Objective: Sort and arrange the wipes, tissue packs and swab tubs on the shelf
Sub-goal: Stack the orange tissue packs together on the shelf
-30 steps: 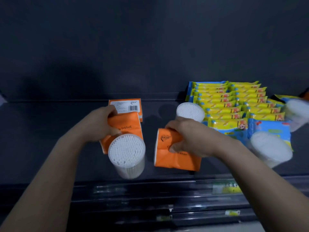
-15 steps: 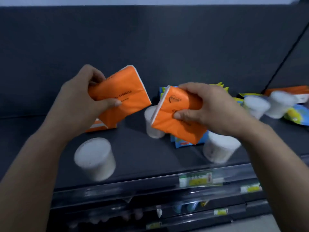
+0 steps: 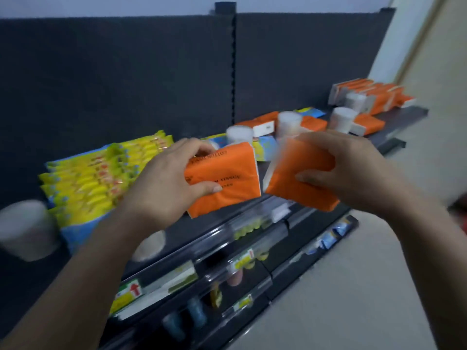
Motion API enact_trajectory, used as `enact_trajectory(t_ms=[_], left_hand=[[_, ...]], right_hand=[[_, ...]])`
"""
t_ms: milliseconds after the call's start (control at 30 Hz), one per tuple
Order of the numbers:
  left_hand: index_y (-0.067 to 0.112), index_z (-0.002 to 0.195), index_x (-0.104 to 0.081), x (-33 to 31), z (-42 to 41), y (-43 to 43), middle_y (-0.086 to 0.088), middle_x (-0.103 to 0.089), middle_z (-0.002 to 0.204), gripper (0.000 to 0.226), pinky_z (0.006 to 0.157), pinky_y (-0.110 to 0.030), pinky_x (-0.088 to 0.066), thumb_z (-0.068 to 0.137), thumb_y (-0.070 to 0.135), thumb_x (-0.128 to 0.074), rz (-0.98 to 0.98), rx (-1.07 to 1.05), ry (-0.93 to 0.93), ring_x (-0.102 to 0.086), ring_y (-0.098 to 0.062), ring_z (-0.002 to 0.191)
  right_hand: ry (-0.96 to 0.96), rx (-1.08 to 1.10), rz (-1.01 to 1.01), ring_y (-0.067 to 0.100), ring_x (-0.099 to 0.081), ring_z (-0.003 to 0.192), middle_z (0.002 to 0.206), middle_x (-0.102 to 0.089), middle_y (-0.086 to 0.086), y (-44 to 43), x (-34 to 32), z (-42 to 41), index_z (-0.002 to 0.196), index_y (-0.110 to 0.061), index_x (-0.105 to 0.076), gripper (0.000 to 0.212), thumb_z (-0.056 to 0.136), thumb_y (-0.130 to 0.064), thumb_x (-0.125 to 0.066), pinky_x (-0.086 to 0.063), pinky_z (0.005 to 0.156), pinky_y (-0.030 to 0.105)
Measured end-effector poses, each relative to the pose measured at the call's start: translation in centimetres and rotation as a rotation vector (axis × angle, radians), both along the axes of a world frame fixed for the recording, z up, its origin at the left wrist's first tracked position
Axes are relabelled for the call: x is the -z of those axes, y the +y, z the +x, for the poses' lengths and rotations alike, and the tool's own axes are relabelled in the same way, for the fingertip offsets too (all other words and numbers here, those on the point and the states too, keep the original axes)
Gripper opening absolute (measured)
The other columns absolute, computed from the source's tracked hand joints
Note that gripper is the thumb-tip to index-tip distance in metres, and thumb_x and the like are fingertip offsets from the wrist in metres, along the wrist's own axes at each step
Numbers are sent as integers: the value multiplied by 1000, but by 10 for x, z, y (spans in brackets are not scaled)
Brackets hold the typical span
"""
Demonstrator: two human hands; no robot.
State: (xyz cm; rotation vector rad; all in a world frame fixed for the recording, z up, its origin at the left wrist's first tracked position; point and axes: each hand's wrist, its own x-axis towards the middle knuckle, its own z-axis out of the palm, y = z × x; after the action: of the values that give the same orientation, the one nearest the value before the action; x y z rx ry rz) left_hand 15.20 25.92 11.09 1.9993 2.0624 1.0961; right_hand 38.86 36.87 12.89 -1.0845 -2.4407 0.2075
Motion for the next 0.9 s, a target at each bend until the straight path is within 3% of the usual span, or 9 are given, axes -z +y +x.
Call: enact_trajectory(t_ms=[67,167,233,367,533,633,900], left_hand=[[36,104,-54,5,34,28,21,-54,100,46,86,-17,-36,67,27,-79,-23,76,5,-49,1,98],[35,106,-55,11,80,66,26,-52,96,46,80,-4,-33,67,30,-78,-53,175,13,-46,11,91],[39,105,-53,14,103,88,31,-49,97,44,77,0,-31,68,32,-78,-80,237,8,-45,17,92],[41,104,-52,18,130,133,27,-51,102,44,82,-7,-34,69,32,-77,-105,309,17,-45,9,95],[39,103,-54,20,144,193,32,-48,95,43,78,-1,-31,68,30,-79,-68,318,26,-44,11,88],[38,101,-54,21,150,232,33,-50,97,42,77,4,-30,68,28,-79,-52,346,-26,-41,24,94],[41,103,-53,21,200,337,32,-49,94,44,74,-2,-33,68,33,-78,-76,445,-51,-46,15,90]], right_hand=[[-20,80,-11,18,-54,103,114,-59,-2,12,5,41,124,-26,-56,56,72,-26,-76,-28,74,19],[-52,170,-37,16,-53,99,110,-60,-2,28,15,94,122,-26,-57,53,72,-24,-77,-27,73,18],[-50,213,-75,17,-55,99,108,-60,-3,39,20,122,121,-26,-58,52,73,-23,-76,-36,79,25],[-37,288,-98,19,-54,103,112,-60,-3,69,29,156,124,-26,-57,53,74,-22,-75,-44,89,35],[-45,318,-91,17,-54,102,115,-58,-4,118,32,173,127,-27,-54,54,76,-25,-74,-43,86,31],[-57,340,-87,15,-53,101,116,-57,-6,150,30,181,127,-30,-52,54,77,-28,-73,-42,84,28],[-86,474,-98,16,-51,107,117,-57,-4,224,19,230,129,-27,-52,54,79,-24,-71,-35,82,23]])
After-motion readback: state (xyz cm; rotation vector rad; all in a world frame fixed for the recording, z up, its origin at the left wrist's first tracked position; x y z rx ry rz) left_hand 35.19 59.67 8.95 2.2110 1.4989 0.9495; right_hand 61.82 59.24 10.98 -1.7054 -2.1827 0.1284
